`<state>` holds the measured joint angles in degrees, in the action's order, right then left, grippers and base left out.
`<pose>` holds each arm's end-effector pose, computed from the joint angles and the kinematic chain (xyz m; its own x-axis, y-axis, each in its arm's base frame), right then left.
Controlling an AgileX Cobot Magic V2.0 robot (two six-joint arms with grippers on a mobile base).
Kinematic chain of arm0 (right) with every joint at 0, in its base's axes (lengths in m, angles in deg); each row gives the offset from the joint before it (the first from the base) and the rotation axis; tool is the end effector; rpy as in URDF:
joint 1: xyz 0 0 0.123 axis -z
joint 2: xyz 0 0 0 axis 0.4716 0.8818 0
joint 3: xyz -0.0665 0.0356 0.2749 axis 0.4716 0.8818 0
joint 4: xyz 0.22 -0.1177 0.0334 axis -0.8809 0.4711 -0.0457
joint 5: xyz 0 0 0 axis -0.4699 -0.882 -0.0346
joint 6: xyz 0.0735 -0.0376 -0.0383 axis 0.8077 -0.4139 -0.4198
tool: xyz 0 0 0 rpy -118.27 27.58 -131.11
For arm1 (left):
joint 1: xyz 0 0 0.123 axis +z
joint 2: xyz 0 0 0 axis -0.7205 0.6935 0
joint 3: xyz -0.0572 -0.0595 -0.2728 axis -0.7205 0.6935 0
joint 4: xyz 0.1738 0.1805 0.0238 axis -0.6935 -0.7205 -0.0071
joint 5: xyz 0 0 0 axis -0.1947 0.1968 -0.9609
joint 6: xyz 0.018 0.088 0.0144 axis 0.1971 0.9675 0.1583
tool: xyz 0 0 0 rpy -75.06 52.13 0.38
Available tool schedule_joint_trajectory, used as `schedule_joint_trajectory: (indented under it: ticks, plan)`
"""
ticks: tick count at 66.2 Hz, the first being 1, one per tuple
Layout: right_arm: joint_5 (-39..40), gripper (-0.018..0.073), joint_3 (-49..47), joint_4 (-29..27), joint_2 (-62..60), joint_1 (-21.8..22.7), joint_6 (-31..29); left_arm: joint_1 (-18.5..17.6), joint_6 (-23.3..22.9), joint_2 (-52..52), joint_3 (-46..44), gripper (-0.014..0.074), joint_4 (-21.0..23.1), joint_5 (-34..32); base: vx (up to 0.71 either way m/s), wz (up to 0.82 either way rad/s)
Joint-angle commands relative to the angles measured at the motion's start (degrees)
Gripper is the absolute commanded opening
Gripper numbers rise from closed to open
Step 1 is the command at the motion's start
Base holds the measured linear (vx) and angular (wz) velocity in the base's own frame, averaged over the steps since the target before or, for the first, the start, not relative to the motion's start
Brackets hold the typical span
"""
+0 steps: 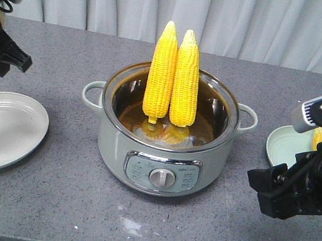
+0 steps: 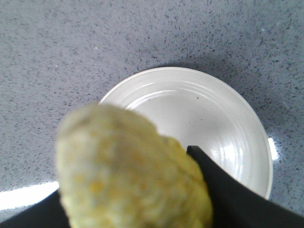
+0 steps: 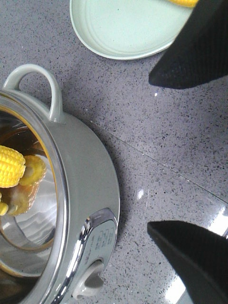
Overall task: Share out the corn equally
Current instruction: 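Carry the cob over the cream plate and lower it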
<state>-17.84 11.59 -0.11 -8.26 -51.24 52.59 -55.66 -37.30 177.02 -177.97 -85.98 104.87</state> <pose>0.1830 0.0807 0.3376 -0.6029 -0.3981 -0.6914 -0.4912 0.8681 -0.0716 0.3473 -0.0404 0.3440 -0.9088 0.2632 -0.3238 0.1971 0.9547 0.2228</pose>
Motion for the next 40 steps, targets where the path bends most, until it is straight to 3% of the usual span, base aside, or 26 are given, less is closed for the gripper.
schedule_joint_trajectory:
  ticks: [1,19,40]
  plan:
    - [2.76,0.0559,-1.41,0.12,-0.89,-0.04,-0.32,0.02,-0.62,-0.3,-1.82,0.0245,-0.86,0.28,0.0,0.0]
    - [2.76,0.0559,-1.41,0.12,-0.89,-0.04,-0.32,0.06,-1.09,4.5,-1.77,0.0245,-0.21,0.28,0.0,0.0]
    - [2.73,0.0559,-1.41,0.12,-0.89,-0.04,-0.32,5.08,-0.88,8.16,-1.6,0.0245,6.89,0.28,0.0,0.0]
